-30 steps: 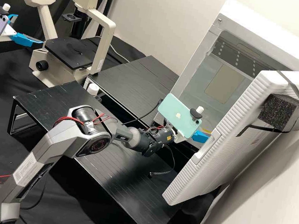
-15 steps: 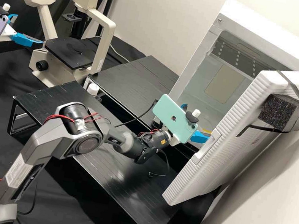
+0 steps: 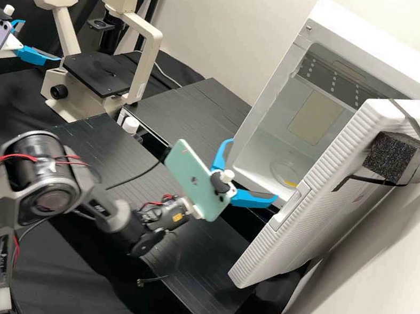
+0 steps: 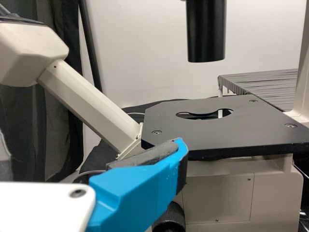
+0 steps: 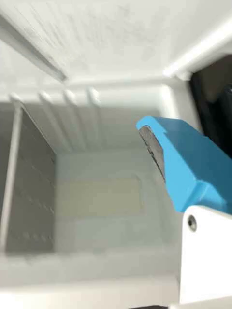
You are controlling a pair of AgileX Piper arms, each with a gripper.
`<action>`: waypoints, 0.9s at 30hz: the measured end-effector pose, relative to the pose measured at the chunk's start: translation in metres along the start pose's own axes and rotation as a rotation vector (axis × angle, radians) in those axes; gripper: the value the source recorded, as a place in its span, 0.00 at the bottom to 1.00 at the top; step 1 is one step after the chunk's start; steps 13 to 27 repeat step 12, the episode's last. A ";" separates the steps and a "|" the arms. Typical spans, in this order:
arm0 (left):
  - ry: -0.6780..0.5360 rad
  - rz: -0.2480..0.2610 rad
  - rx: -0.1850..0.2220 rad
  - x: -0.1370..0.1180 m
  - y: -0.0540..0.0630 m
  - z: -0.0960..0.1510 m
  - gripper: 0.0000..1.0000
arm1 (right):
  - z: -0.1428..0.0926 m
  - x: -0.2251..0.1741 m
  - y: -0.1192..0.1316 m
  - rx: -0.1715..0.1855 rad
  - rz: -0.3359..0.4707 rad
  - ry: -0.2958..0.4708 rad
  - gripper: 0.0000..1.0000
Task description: Return the petri dish to the incubator.
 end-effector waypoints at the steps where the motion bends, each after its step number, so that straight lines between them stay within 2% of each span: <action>1: 0.000 0.000 0.000 0.000 0.000 0.000 1.00 | -0.004 -0.010 -0.003 0.014 -0.011 0.001 1.00; 6: 0.000 0.000 0.000 0.000 0.000 0.000 1.00 | -0.023 -0.055 -0.009 0.089 -0.050 0.025 1.00; 12: 0.000 0.000 0.000 0.000 0.000 0.000 1.00 | -0.033 -0.090 -0.014 0.136 -0.063 0.050 1.00; 27: 0.000 0.000 0.000 0.000 0.000 0.000 1.00 | -0.033 -0.090 -0.014 0.136 -0.063 0.050 1.00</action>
